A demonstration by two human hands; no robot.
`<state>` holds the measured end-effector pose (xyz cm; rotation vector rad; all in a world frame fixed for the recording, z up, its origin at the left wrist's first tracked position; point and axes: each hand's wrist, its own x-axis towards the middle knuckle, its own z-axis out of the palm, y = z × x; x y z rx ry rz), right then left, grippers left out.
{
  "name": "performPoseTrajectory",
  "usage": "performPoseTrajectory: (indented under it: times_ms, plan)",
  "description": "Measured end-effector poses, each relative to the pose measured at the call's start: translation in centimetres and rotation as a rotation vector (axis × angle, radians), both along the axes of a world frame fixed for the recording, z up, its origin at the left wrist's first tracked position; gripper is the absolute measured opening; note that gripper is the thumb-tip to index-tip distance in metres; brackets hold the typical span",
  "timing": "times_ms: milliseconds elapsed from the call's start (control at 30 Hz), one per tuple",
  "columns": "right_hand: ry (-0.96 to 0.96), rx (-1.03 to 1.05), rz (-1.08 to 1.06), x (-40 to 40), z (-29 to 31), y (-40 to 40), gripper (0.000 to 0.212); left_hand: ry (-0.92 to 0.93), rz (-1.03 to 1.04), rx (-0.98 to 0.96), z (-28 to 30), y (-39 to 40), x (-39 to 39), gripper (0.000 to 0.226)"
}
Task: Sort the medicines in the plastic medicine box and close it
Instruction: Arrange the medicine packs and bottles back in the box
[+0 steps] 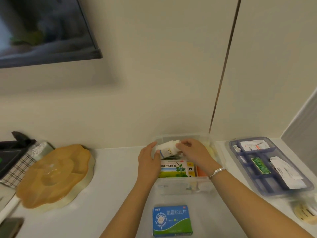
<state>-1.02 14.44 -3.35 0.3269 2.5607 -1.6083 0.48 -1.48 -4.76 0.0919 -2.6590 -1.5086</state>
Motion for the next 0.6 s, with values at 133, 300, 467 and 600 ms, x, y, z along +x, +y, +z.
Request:
performPoseTrajectory:
  times_ms: [133, 300, 467, 600]
  plan:
    - [0.096, -0.029, -0.101, 0.4, 0.3, 0.8, 0.021, -0.042, -0.027, 0.031, -0.4, -0.2, 0.0, 0.036]
    - [0.283, 0.288, -0.149, 1.1, 1.6, 2.9, 0.027, -0.043, -0.016, 0.004, -0.7, -0.2, 0.1, 0.034]
    - [0.154, 0.473, 0.015, 0.8, 1.7, 3.5, 0.04, -0.053, -0.009, -0.01, -1.0, -0.2, -0.1, 0.035]
    - [0.131, 0.618, 0.148, 0.4, 1.5, 2.6, 0.038, -0.043, -0.002, -0.011, -1.2, -0.3, -0.2, 0.033]
